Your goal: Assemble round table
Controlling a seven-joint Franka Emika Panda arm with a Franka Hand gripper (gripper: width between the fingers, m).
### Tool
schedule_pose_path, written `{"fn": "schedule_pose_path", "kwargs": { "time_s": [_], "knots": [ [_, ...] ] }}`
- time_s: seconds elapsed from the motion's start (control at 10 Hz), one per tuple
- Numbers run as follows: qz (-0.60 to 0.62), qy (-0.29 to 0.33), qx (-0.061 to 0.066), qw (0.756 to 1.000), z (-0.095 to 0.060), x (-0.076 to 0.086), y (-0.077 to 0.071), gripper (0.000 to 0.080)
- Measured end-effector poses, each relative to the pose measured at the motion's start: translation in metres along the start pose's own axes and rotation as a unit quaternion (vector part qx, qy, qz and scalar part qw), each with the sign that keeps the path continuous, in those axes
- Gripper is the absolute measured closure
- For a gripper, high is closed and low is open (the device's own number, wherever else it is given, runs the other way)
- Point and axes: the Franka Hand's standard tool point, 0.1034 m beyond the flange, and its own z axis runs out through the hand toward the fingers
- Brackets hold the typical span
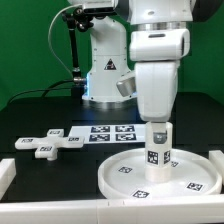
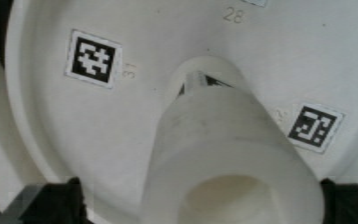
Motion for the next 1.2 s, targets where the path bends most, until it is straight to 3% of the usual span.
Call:
{"fn": "schedule_pose_path", "kwargs": {
  "time_s": [0.5, 0.9, 1.0, 1.1, 1.2],
  "knots": [
    [-0.175, -0.034, -0.003, 0.984, 0.0041, -0.0016, 0.0001, 0.0151],
    [-0.191, -0.035, -0.001, 0.981, 0.0052, -0.0059, -0.0005, 0.0163],
    [-0.191, -0.035, 0.0, 0.981, 0.0053, -0.0061, -0.0006, 0.0332],
    [-0.191, -0.036, 0.001, 0.981, 0.0061, -0.0068, -0.0016, 0.0393],
    [-0.191, -0.036, 0.001, 0.981, 0.0062, -0.007, -0.0017, 0.0392]
  ]
}}
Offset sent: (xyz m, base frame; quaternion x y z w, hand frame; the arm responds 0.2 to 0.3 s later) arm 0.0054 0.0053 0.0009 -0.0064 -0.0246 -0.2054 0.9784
